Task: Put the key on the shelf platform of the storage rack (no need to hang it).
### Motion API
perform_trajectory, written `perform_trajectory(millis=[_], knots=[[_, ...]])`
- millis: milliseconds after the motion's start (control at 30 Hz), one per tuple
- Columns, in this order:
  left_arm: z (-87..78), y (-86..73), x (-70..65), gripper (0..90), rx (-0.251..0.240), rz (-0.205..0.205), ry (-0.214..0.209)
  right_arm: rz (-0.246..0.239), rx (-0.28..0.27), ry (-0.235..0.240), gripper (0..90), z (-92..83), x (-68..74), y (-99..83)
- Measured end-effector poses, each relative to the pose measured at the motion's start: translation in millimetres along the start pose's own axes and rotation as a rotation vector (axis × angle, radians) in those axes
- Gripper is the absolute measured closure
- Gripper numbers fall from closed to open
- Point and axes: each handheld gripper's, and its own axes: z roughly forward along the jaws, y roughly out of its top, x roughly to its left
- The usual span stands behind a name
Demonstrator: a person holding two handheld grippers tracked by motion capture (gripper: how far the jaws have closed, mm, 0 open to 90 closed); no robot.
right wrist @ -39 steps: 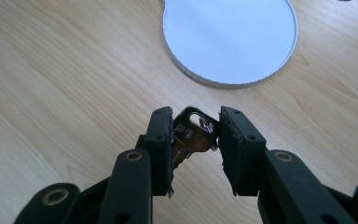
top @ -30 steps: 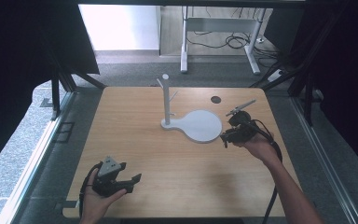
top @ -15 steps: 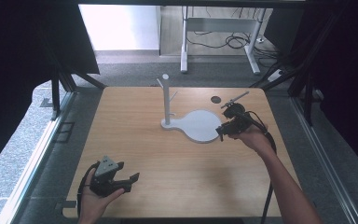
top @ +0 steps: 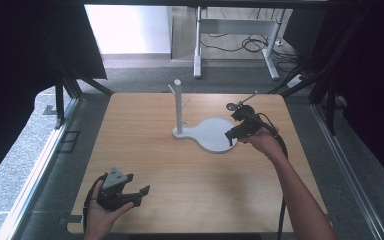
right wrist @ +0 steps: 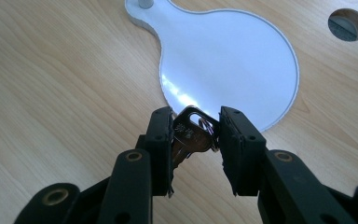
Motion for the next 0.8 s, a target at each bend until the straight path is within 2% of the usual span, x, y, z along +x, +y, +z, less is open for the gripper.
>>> perform_trajectory(millis=[200, 800], knots=[[-0.6, 0.2, -0.4, 27.1, 0.001, 0.004, -0.002, 0.007, -0.004, 0.006, 66.1, 4.9, 0.7, 12.3], [-2.1, 0.4, 0.1, 27.1, -0.005, 0.002, -0.003, 0.015, 0.011, 0.023, 66.1, 22.2, -3.6, 31.7]])
